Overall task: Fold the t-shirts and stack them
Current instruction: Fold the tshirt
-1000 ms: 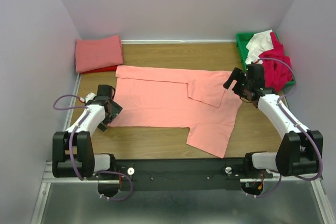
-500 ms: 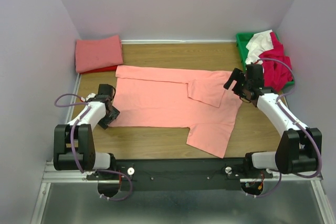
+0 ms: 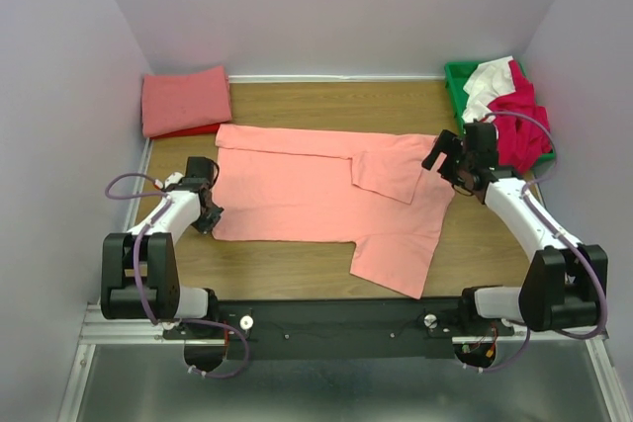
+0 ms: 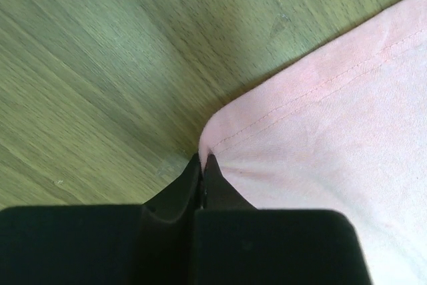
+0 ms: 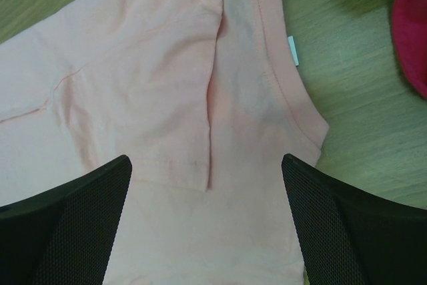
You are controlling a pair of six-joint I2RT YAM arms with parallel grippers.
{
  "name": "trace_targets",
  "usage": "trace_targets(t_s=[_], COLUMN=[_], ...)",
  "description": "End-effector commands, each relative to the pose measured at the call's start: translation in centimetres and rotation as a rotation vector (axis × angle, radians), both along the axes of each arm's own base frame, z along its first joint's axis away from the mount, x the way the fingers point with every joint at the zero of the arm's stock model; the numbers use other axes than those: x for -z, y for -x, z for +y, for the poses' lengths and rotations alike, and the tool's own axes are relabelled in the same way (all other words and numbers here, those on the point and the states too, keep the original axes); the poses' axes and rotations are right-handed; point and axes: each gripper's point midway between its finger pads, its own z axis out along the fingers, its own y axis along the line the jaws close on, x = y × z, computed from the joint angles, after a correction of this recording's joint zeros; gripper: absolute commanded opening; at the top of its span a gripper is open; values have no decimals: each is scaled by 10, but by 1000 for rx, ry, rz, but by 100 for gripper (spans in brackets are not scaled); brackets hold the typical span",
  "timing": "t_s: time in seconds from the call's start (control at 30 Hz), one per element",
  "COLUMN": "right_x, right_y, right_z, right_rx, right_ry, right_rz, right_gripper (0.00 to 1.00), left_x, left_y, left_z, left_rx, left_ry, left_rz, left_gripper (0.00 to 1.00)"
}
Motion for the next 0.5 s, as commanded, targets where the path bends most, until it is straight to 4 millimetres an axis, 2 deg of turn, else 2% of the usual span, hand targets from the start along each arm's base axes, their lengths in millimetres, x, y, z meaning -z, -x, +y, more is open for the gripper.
trace_targets(t_s=[0.0, 0.07, 0.13, 0.17, 0.2, 0.23, 0.3, 0.33, 0.4, 0.43, 0.47], right_x=[-12, -15, -11, -8, 0, 4, 21, 37, 48, 53, 56], right_y=[11, 19, 34, 44, 57, 71, 99, 119, 143, 161, 169], right_z=[10, 25, 27, 44, 51, 67, 75, 75, 88, 102, 106], right_rx=[-52, -111, -102, -148, -157, -207, -226, -241, -278, -341, -373], right_ry=[-40, -73, -35, -25, -20, 1, 13, 13, -38, -73, -61], right_rz=[-26, -27, -6, 15, 58, 74, 154, 198, 261, 300, 318], right_gripper=[100, 100, 100, 100, 100, 100, 100, 100, 100, 100, 100], left_x=[-4, -10, -15, -18, -20, -22, -24, -23, -19, -17, -15], left_y=[5, 2, -1, -2, -5, -7, -12, -13, -14, -17, -16], left_z=[-11, -14, -15, -15, -16, -19, -21, -21, -22, -26, -27], left_rx=[36, 46, 52, 54, 62, 76, 99, 99, 98, 110, 121], left_ry=[13, 24, 28, 28, 30, 41, 47, 44, 46, 64, 70], left_rz=[-10, -48, -81, -102, -121, -137, -164, -167, -180, -187, -178], left_gripper=[0, 0, 0, 0, 0, 0, 0, 0, 0, 0, 0])
